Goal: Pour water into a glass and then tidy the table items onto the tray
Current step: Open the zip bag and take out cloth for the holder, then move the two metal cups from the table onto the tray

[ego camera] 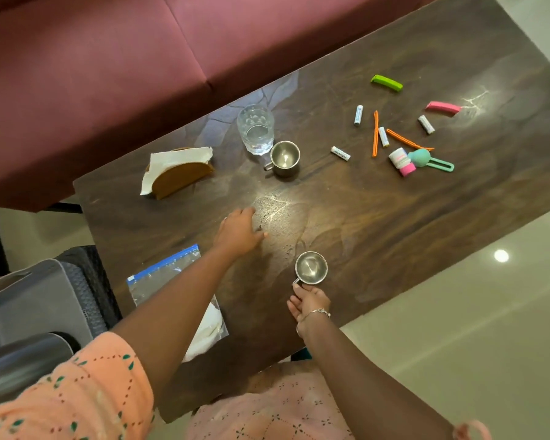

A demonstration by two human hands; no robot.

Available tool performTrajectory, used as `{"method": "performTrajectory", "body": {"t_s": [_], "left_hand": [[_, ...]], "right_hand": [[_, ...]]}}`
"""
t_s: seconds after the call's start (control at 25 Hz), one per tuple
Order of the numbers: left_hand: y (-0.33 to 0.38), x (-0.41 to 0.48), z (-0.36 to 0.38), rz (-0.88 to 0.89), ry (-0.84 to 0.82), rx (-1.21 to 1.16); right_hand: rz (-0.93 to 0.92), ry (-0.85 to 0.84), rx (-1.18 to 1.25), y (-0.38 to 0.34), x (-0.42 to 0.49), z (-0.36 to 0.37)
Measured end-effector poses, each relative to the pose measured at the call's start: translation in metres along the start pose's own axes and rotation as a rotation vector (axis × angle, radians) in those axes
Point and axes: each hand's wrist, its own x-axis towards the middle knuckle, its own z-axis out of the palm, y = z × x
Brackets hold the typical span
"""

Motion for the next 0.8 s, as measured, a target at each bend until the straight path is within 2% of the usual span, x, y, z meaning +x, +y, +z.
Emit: {"method": "performTrajectory", "body": {"t_s": [0.2,0.4,0.56,0.8], "left_hand": [[-0.004,0.011,-0.003,-0.017,0.010,-0.038],[-0.008,0.010,0.001,-0.042,-0.016,-0.046],[-0.008,0.018,0.003,-0.094,0.017,-0.181],[0.003,0.062,-0.012,-0.130,0.013,-0.286]], "right_hand": [[0.084,-0.017,0.091,0.010,0.013,0.012],[0.026,-0.013,0.133,0.016,0.017,0.016],[-0.108,0.016,0.077,0.010,0.021,0.008],[-0.320,-0.171,-0.060,-0.031,0.011,0.005]]}}
